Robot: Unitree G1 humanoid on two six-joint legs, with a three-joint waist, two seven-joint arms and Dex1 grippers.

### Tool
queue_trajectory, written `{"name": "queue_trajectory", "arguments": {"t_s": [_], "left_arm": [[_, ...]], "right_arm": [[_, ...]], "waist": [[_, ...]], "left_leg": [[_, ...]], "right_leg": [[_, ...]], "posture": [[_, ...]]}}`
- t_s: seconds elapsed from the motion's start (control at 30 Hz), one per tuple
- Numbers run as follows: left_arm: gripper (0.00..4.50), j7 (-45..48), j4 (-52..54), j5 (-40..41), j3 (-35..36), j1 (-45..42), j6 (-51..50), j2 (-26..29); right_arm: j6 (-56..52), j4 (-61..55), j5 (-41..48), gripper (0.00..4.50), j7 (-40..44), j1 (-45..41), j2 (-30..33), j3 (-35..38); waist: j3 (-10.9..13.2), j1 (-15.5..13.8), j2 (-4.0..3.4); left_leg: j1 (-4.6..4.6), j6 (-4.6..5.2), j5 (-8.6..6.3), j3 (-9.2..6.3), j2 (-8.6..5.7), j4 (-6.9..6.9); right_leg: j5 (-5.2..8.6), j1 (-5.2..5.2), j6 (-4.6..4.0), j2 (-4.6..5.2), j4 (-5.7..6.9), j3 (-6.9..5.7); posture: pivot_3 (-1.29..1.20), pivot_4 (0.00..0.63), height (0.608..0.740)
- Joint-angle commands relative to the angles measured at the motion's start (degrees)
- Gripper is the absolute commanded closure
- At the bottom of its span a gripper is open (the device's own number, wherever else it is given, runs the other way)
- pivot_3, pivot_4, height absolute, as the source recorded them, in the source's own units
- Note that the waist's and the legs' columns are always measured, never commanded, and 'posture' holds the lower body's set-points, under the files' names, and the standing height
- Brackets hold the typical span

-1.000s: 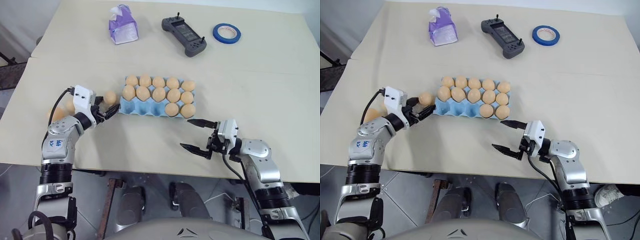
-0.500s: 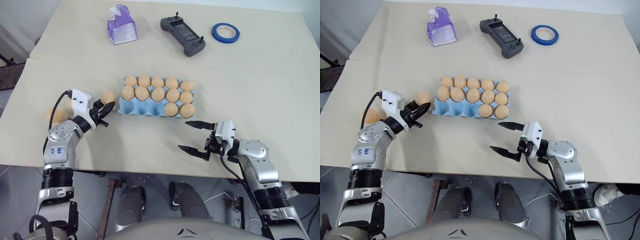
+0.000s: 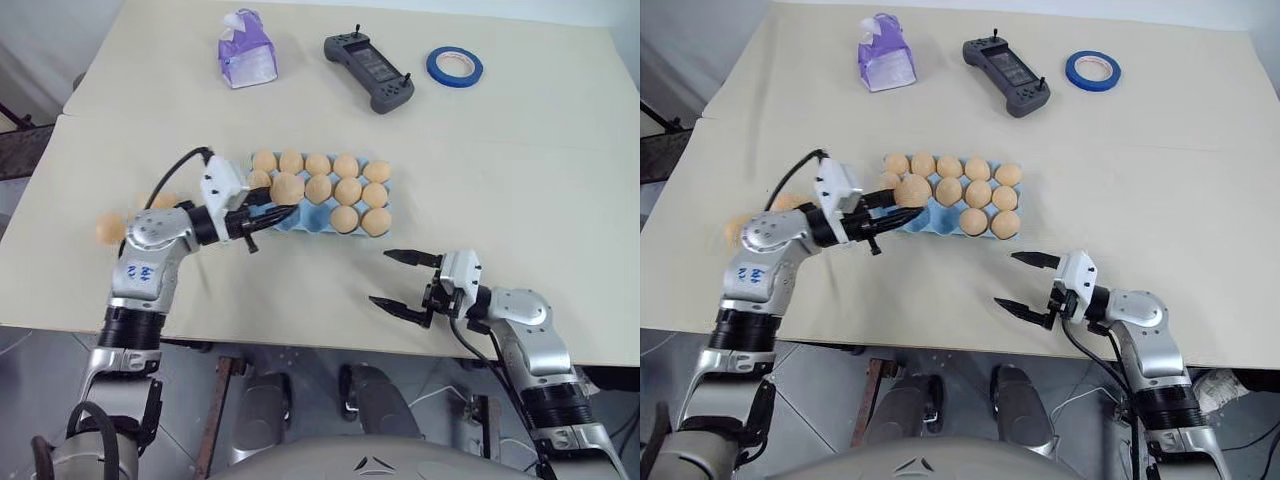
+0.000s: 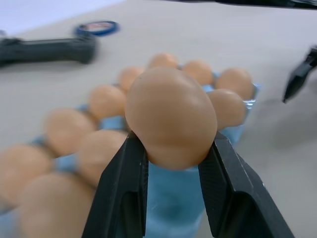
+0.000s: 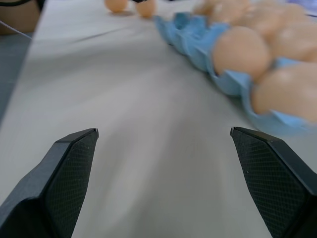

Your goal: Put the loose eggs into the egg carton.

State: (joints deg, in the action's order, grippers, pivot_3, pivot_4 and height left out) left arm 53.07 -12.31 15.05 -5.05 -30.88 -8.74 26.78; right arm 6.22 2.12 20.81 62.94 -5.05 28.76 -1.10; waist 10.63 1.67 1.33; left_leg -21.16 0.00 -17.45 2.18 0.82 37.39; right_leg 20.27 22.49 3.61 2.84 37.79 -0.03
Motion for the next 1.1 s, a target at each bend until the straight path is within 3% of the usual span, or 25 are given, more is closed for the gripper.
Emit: {"name": "queue_trajectory", "arguments": {"t_s": [0.03, 0.07, 0.43, 0.57, 0.77, 0.9, 1.1], "left_arm": [[3.35, 2.0, -1.8, -1.3, -1.6, -1.6, 1.8, -0.8], [3.35, 2.5, -2.2, -1.3, -1.8, -1.9, 1.8, -1.1], [0.01, 0.4, -1.3, -2.3, 0.2, -1.0, 3.3, -0.1], [0.01, 0.7, 5.1, 0.5, 3.8, 2.9, 0.9, 3.4], [0.01, 0.1, 16.2, 4.3, 11.8, 16.2, -0.3, 8.6], [0.01, -9.2, 21.4, 3.9, 23.0, 28.5, 3.8, 6.0], [0.01, -23.9, 27.7, 3.0, 33.6, 37.3, 4.9, -0.9]], "right_arm": [[0.5, -3.8, 1.0, 0.00, -1.6, 1.1, 0.4, 1.9], [0.3, -4.4, 1.1, 0.00, -1.9, 1.3, 0.5, 2.0], [-5.9, -11.9, 6.4, 0.00, -2.8, 0.3, -0.2, 1.2], [-8.1, -13.3, 9.0, 0.00, -1.3, -2.9, -1.0, 0.1], [-8.5, -11.5, 10.1, 0.00, 1.8, -7.9, -1.9, -1.6], [-7.2, -6.8, 8.4, 0.00, 4.4, -10.0, -2.0, -2.5], [-6.9, -3.8, 7.8, 0.00, 5.8, -11.2, -2.4, -2.8]], "waist": [[0.0, 0.0, 0.00], [0.0, 0.0, 0.00], [0.0, -0.1, 0.00], [0.0, 0.2, 0.00], [0.0, 0.0, -0.01], [0.0, 0.0, 0.00], [0.0, -0.2, 0.00]], "left_leg": [[0.00, 0.00, 0.00, 0.00, 0.01, 0.00], [0.02, -0.01, 0.00, 0.00, 0.02, 0.00], [0.00, 0.00, 0.02, -0.02, 0.03, 0.15], [0.00, 0.00, 0.02, -0.02, 0.05, 0.08], [0.00, 0.00, 0.00, -0.03, 0.07, -0.07], [-0.03, 0.12, -0.08, -0.05, 0.03, -0.10], [-0.07, 0.15, -0.08, -0.07, 0.02, -0.10]], "right_leg": [[0.00, 0.01, 0.00, -0.02, 0.01, 0.01], [0.00, 0.01, 0.00, -0.02, 0.03, 0.01], [-0.02, -0.01, 0.02, -0.03, 0.09, 0.05], [-0.02, 0.02, 0.02, -0.04, 0.08, 0.06], [-0.02, 0.07, 0.02, 0.00, -0.02, 0.05], [-0.02, 0.04, 0.02, 0.12, -0.17, 0.00], [-0.02, 0.01, 0.02, 0.15, -0.23, -0.06]], "posture": [[0.00, 0.150, 0.740], [0.00, 0.150, 0.740], [0.00, 0.150, 0.740], [0.00, 0.150, 0.740], [0.00, 0.150, 0.740], [0.00, 0.150, 0.740], [0.00, 0.150, 0.740]]}}
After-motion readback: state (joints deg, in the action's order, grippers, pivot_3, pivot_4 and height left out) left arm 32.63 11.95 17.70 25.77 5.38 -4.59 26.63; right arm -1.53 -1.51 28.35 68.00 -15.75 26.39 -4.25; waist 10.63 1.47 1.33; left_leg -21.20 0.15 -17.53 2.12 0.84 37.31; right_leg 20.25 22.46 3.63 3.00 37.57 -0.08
